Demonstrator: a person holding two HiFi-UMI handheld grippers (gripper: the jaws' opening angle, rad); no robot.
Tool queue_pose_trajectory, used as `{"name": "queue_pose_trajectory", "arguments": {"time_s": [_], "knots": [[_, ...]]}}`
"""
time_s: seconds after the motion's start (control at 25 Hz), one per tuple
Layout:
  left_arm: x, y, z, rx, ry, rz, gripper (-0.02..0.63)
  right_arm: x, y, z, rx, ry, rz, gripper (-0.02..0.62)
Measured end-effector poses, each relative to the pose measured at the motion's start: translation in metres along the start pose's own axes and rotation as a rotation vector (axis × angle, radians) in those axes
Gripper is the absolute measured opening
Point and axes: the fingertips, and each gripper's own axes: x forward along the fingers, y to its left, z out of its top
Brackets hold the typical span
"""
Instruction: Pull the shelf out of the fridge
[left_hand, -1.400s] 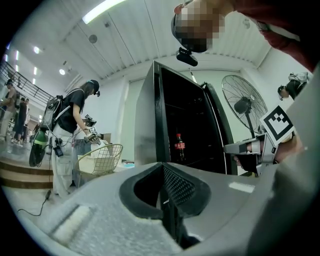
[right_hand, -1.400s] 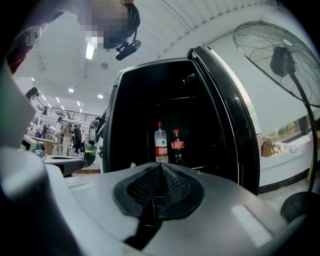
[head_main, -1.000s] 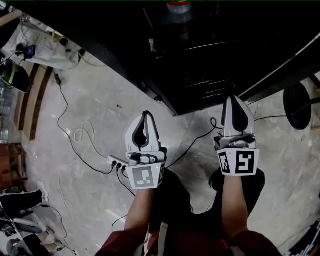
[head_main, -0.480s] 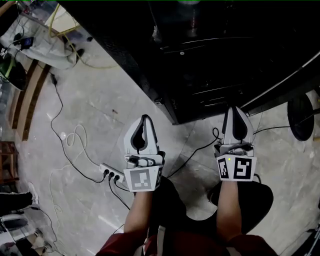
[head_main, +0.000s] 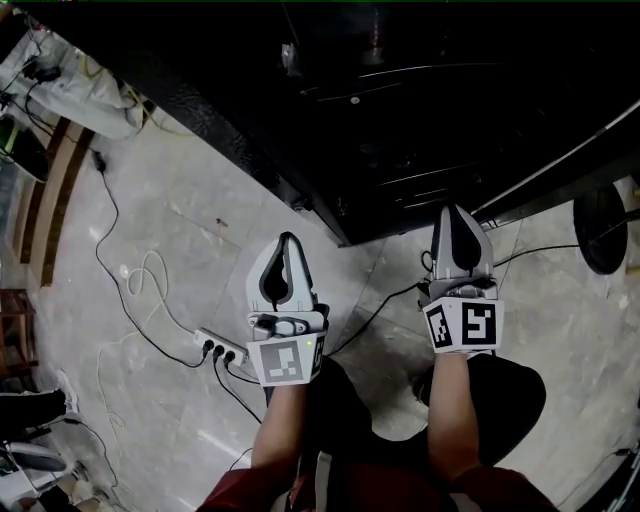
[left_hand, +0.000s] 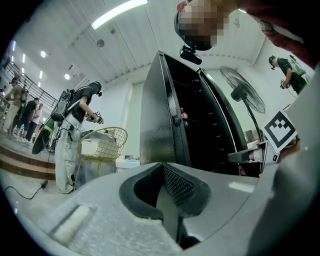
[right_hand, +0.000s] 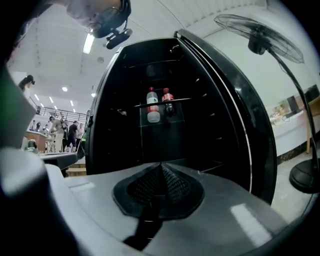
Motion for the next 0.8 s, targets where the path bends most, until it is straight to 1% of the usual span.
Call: {"name": "queue_pose_trajectory", "arguments": {"time_s": [0.12, 0.24, 0.32, 0.48, 0.6, 0.68, 0.8], "knots": [[-0.002, 0.0, 0.0, 0.002, -0.001, 0.0, 0.0, 0.009, -0.001, -0.009, 0.106, 0.018, 0.013, 0.008], [-0.003, 0.001, 0.0, 0.01, 0.002, 0.002, 0.0, 0.021, -0.002, -0.02, 0.259, 0.041, 0.042, 0.081], [-0.003, 0.0, 0.001, 0.013, -0.003, 0.0, 0.0, 0.03, -0.005, -0.027, 0.369, 0.053, 0.05, 0.108], [-0.006, 0.001, -0.001, 0.028, 0.011, 0.001, 0.0, 0.047, -0.011, -0.039, 0.666, 0.048, 0.059, 0.17], [-0.007, 0.002, 0.002, 0.025, 0.004, 0.004, 0.0, 0.06, -0.015, -0.045, 0.896, 0.025, 0.072, 0.23], [-0.006, -0.001, 0.004, 0.025, -0.007, 0.004, 0.0, 0.071, -0.018, -0.042, 0.98, -0.011, 0.086, 0.24], [-0.006, -0.005, 0.0, 0.034, 0.011, 0.008, 0.0, 0.082, -0.024, -0.046, 1.069, -0.036, 0.063, 0.244]]}}
